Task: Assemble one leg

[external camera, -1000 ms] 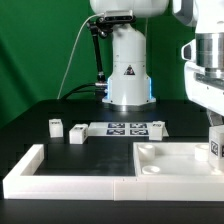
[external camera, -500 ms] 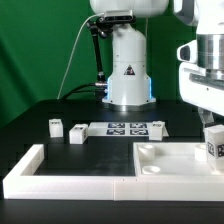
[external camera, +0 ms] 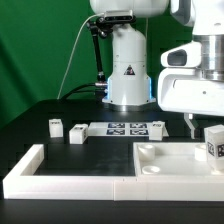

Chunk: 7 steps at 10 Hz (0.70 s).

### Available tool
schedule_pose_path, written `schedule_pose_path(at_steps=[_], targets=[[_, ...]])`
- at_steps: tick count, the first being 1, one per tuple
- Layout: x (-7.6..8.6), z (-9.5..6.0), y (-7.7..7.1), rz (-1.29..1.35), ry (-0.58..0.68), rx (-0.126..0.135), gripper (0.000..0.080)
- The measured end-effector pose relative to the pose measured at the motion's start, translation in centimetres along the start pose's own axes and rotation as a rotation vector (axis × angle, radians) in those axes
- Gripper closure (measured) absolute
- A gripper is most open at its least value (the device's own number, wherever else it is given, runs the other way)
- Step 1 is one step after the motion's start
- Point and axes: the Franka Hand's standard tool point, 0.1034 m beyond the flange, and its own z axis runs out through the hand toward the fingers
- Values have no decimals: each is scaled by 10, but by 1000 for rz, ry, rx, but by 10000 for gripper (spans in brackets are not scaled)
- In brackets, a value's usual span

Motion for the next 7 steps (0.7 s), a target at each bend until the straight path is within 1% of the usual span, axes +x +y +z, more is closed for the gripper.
schedule_pose_path(at_steps=[1, 2, 3, 5, 7], targets=[[1, 0, 1, -135, 0, 0, 151], [2, 0, 2, -195, 1, 0, 151], [4, 0, 5, -352, 2, -1, 151], [2, 0, 2, -520, 2, 2, 151], [2, 0, 2, -591, 2, 3, 163]])
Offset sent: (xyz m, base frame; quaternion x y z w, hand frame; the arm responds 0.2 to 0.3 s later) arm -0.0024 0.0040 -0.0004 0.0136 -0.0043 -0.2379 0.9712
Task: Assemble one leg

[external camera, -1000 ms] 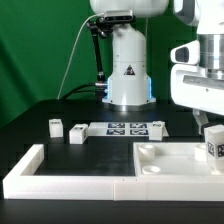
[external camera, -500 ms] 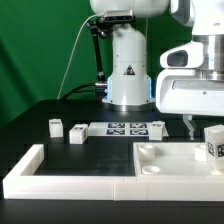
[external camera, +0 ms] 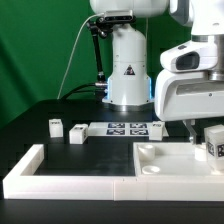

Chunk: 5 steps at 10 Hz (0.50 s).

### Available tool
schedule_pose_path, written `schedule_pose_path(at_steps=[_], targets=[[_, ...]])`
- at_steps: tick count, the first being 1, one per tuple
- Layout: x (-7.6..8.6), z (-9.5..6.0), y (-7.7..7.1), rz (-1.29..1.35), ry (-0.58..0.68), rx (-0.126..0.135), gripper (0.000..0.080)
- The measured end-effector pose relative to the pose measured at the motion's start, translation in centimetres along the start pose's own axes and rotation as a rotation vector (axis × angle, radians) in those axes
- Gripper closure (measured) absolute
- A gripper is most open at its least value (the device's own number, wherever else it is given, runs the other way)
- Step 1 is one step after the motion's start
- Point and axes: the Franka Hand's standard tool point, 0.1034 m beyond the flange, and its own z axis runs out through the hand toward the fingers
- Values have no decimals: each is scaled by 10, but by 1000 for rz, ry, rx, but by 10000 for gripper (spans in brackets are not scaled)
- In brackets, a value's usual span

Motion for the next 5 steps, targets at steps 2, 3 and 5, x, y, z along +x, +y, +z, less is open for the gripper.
schedule_pose_path(at_steps=[2, 3, 5], targets=[[0, 0, 0, 3, 0, 0, 332], [0, 0, 0, 3, 0, 0, 512], [0, 0, 0, 29, 0, 0, 509]])
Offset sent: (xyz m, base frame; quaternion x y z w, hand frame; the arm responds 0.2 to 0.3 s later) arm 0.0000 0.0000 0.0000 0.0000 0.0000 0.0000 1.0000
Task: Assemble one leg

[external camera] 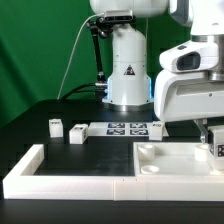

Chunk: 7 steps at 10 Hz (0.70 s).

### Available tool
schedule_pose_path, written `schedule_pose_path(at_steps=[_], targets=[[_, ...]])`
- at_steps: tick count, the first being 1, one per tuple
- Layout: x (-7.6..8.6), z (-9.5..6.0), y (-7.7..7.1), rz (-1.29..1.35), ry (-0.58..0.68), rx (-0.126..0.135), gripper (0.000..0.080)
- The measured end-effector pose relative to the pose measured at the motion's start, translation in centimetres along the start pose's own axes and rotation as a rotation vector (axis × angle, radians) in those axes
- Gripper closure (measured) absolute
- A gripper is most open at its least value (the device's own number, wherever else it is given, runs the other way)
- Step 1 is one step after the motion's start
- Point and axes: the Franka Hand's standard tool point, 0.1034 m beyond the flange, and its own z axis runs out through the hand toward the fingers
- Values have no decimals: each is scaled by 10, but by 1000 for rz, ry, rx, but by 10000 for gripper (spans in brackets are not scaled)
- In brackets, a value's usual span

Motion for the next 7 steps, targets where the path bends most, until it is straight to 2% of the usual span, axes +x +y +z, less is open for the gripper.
schedule_pose_path(at_steps=[2, 7], targets=[[0, 0, -1, 102, 0, 1, 509], [0, 2, -1, 680, 19, 11, 509]])
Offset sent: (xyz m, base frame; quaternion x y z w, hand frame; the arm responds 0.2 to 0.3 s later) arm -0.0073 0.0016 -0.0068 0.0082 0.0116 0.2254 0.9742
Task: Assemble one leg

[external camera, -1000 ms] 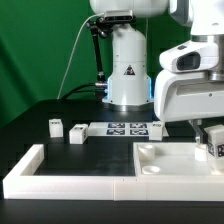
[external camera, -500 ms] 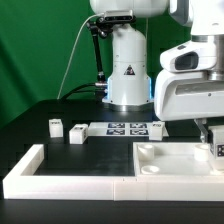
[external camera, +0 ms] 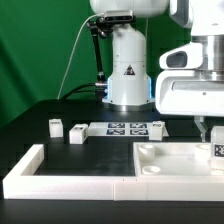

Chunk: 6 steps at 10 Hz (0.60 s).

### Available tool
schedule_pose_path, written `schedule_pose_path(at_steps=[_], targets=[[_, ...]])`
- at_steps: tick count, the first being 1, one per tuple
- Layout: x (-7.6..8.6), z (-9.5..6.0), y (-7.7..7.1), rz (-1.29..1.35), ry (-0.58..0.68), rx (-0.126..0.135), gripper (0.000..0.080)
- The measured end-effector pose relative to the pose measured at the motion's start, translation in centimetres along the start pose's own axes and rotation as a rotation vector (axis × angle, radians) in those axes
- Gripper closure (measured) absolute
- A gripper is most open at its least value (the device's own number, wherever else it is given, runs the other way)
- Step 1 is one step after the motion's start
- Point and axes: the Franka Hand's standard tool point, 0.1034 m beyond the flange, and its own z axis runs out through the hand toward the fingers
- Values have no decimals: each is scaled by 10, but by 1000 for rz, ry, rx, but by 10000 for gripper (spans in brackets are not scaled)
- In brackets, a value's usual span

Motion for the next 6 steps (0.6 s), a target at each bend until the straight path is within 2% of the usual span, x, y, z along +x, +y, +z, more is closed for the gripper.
schedule_pose_path(at_steps=[4, 6], targets=[[-2, 1, 1, 537, 26, 13, 509], [-2, 1, 2, 710, 18, 19, 509]])
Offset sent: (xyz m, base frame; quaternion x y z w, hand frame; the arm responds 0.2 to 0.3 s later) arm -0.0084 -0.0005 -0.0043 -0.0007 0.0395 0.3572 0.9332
